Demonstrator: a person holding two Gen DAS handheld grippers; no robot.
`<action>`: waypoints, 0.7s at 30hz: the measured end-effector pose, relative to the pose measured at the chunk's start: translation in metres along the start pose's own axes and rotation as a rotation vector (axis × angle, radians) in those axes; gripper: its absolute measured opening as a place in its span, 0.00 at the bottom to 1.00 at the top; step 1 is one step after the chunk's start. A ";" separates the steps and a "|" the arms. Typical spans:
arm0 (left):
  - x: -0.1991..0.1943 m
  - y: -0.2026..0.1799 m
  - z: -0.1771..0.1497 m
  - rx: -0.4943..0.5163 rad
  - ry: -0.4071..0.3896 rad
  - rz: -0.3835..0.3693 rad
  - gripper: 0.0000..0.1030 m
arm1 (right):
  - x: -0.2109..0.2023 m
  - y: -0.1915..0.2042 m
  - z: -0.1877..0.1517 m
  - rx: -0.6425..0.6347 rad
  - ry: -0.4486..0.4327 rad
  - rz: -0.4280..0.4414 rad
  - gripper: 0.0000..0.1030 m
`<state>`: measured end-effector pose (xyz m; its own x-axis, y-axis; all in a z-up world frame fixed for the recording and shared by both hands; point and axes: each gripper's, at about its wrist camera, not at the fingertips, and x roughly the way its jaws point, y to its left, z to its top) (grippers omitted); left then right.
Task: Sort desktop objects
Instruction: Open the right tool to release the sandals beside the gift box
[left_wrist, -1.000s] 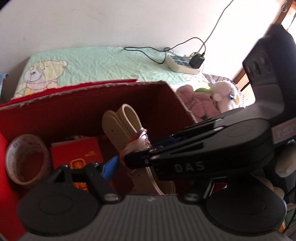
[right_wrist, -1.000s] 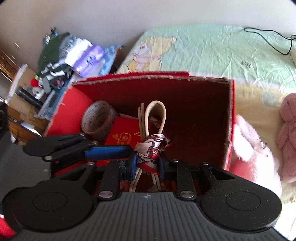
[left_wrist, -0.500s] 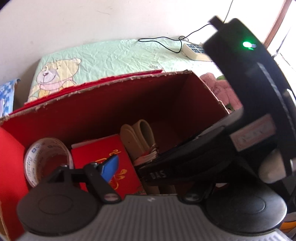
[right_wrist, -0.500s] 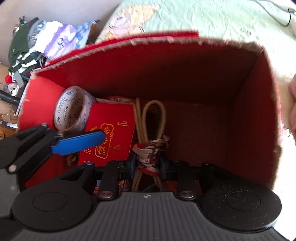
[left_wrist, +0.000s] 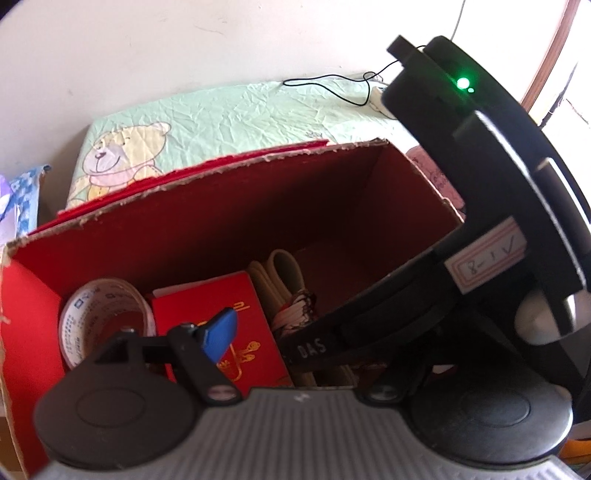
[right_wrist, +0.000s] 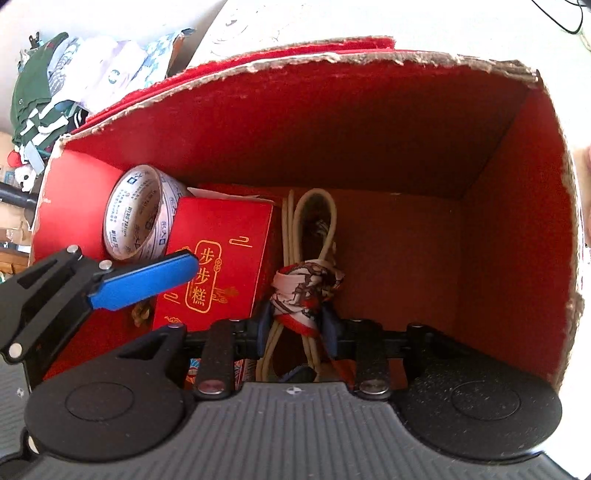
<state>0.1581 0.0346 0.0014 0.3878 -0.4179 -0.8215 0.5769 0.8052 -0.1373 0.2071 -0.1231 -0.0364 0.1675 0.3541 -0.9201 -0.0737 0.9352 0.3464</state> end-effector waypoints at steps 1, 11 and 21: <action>0.000 0.000 0.000 0.000 -0.004 0.002 0.78 | -0.002 0.000 -0.001 -0.004 -0.004 -0.001 0.33; 0.000 0.000 -0.002 -0.013 -0.024 0.025 0.77 | -0.028 -0.003 -0.016 -0.051 -0.150 -0.026 0.32; -0.001 0.001 -0.003 -0.036 -0.026 0.036 0.75 | -0.029 -0.002 -0.020 -0.012 -0.209 -0.031 0.20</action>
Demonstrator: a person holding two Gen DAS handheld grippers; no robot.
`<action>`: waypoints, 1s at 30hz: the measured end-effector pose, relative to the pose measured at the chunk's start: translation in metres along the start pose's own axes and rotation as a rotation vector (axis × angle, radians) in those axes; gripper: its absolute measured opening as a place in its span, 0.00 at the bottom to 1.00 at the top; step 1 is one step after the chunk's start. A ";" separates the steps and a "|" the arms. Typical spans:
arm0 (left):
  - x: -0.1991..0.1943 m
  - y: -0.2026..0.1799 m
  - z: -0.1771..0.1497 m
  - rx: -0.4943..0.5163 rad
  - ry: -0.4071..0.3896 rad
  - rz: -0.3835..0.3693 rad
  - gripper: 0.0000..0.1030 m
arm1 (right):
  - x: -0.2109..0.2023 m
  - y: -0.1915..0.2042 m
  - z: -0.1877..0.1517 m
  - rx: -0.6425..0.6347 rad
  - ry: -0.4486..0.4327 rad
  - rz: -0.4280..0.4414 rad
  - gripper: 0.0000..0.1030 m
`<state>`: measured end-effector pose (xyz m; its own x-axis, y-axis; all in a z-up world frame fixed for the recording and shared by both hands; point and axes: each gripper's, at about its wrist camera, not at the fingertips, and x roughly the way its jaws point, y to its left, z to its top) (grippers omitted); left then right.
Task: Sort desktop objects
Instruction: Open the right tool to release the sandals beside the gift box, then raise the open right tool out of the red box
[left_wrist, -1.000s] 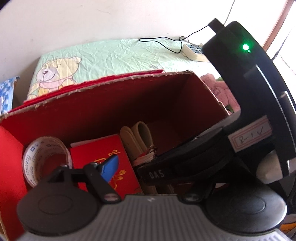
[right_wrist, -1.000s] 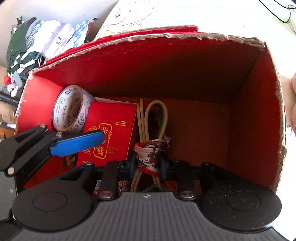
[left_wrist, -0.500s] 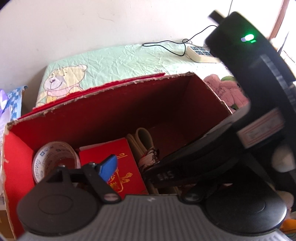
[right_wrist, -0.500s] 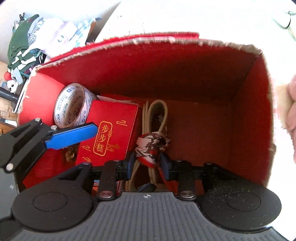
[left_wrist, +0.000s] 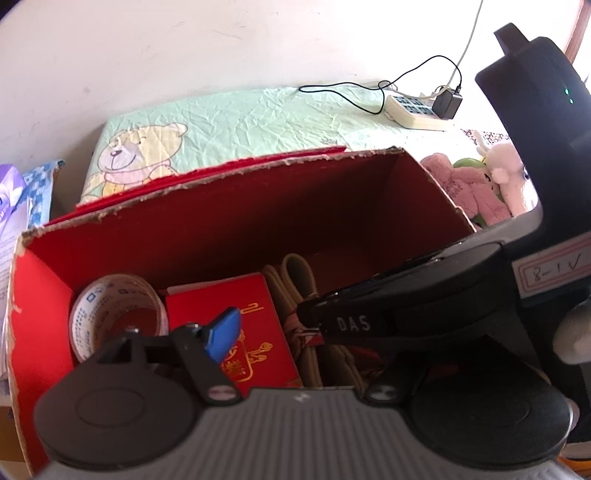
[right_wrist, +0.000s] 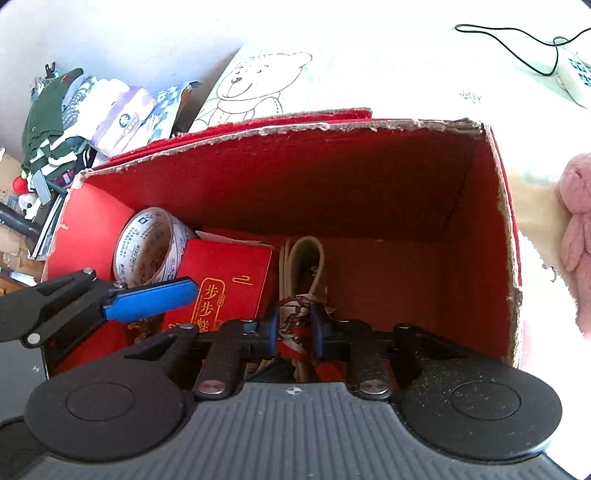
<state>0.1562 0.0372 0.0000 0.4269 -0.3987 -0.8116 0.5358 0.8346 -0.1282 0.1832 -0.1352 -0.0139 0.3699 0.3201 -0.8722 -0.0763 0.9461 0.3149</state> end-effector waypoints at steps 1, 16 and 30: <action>0.000 0.000 0.000 0.001 -0.003 0.004 0.75 | 0.000 0.003 -0.001 0.000 -0.002 0.001 0.20; -0.009 -0.004 -0.010 -0.021 -0.020 0.108 0.79 | -0.001 0.010 -0.003 -0.001 -0.064 0.014 0.20; -0.036 -0.001 -0.028 -0.105 -0.031 0.218 0.79 | -0.012 0.020 -0.014 -0.015 -0.168 -0.093 0.20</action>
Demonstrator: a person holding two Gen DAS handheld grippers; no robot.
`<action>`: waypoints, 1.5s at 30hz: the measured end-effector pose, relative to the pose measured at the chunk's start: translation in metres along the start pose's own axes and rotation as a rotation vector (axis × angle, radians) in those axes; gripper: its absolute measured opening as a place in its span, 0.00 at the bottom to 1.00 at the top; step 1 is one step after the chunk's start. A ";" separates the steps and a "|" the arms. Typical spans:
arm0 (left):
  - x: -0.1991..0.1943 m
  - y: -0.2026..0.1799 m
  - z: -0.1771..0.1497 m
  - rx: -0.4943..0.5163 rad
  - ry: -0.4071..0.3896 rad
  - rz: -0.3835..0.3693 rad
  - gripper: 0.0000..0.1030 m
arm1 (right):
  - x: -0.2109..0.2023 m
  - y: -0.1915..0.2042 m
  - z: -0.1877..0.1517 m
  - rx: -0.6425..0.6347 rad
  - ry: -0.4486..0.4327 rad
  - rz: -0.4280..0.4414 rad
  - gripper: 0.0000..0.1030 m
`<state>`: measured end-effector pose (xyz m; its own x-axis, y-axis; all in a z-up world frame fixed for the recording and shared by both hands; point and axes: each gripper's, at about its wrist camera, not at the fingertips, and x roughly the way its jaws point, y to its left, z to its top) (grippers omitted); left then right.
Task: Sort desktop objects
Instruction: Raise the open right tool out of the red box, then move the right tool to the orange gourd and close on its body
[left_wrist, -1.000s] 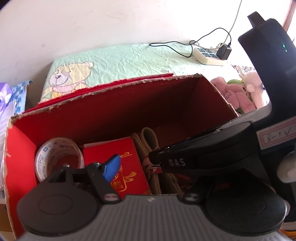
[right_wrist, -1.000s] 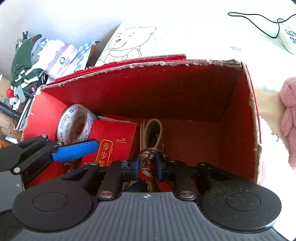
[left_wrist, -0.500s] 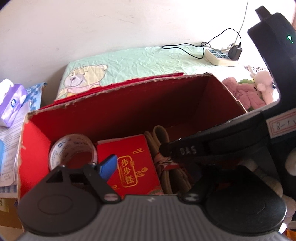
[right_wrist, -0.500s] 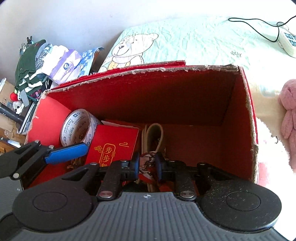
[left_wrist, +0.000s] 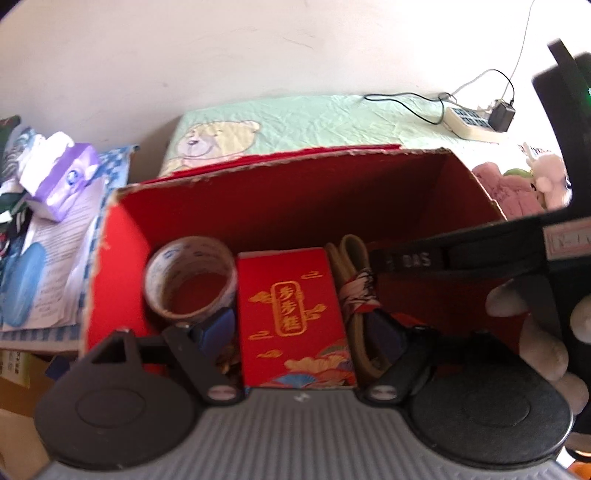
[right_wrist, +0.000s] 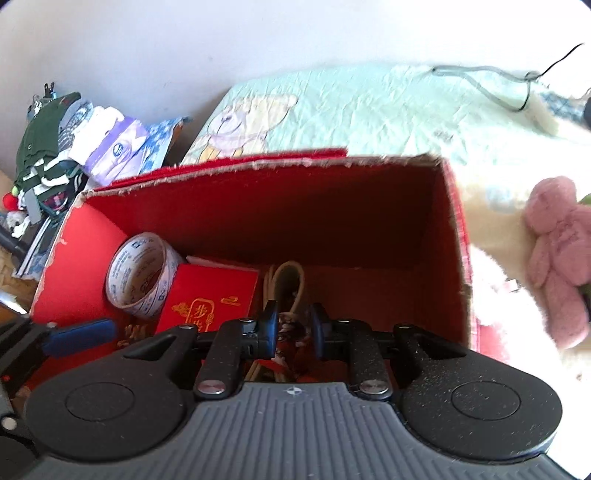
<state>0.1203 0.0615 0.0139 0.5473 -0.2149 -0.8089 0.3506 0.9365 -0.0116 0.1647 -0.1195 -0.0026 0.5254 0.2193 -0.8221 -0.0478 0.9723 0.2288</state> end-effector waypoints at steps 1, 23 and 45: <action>-0.003 0.002 -0.001 -0.008 -0.005 0.005 0.79 | -0.002 0.002 -0.003 -0.005 -0.013 -0.016 0.20; -0.076 0.020 -0.025 0.025 -0.225 0.074 0.87 | -0.109 0.025 -0.077 0.104 -0.511 0.015 0.27; -0.081 0.083 -0.120 -0.050 0.027 -0.317 0.78 | -0.097 0.029 -0.148 0.120 -0.125 0.392 0.29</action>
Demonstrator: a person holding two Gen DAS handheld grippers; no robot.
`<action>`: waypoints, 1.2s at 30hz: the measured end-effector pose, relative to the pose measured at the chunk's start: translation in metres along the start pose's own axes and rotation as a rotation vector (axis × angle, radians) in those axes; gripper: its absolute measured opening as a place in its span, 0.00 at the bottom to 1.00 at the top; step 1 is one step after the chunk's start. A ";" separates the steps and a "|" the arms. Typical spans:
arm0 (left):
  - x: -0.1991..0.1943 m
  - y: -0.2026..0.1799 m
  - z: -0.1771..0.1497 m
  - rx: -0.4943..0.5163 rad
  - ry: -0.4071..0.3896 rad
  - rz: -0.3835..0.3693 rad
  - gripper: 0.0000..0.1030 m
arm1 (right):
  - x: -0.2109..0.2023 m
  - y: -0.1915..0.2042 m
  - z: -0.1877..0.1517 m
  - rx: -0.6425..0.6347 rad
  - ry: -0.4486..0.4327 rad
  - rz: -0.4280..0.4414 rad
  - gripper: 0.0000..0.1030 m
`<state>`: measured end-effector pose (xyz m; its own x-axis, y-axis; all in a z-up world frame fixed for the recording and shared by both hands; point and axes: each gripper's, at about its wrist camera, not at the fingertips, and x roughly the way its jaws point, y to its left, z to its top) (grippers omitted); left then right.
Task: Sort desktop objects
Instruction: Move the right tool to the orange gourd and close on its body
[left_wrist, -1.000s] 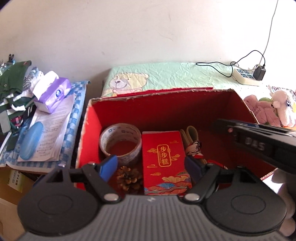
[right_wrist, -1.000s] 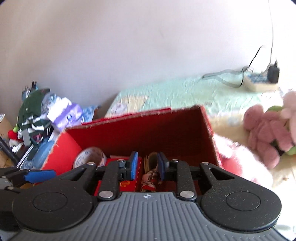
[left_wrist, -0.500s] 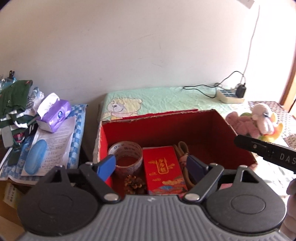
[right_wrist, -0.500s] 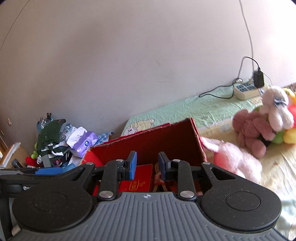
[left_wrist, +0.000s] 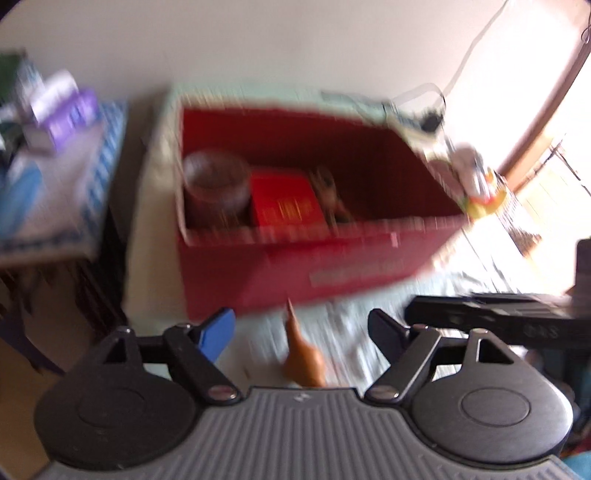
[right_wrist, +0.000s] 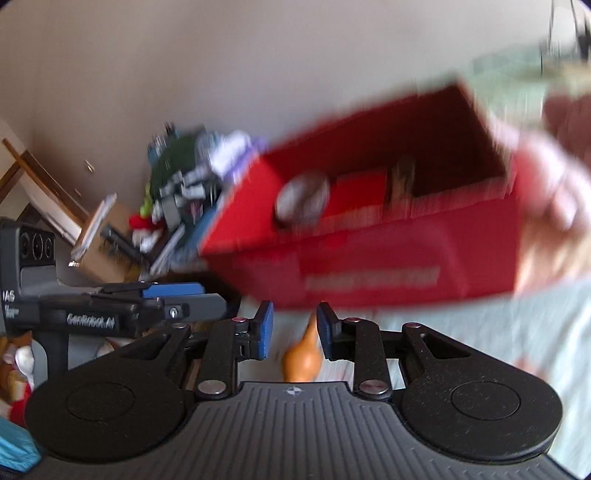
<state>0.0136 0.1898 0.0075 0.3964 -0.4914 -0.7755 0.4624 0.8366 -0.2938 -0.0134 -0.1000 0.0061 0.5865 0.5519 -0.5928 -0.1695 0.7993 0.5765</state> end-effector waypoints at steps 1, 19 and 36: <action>0.006 0.000 -0.005 -0.003 0.025 -0.018 0.78 | 0.008 -0.004 -0.002 0.039 0.033 0.006 0.29; 0.065 0.014 -0.032 -0.157 0.253 -0.172 0.55 | 0.066 -0.020 -0.024 0.271 0.246 0.043 0.31; 0.073 -0.011 -0.031 -0.165 0.228 -0.106 0.50 | 0.070 -0.054 -0.018 0.318 0.331 0.130 0.27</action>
<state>0.0124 0.1524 -0.0630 0.1558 -0.5271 -0.8354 0.3496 0.8204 -0.4524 0.0226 -0.0998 -0.0769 0.2838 0.7299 -0.6219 0.0561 0.6348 0.7706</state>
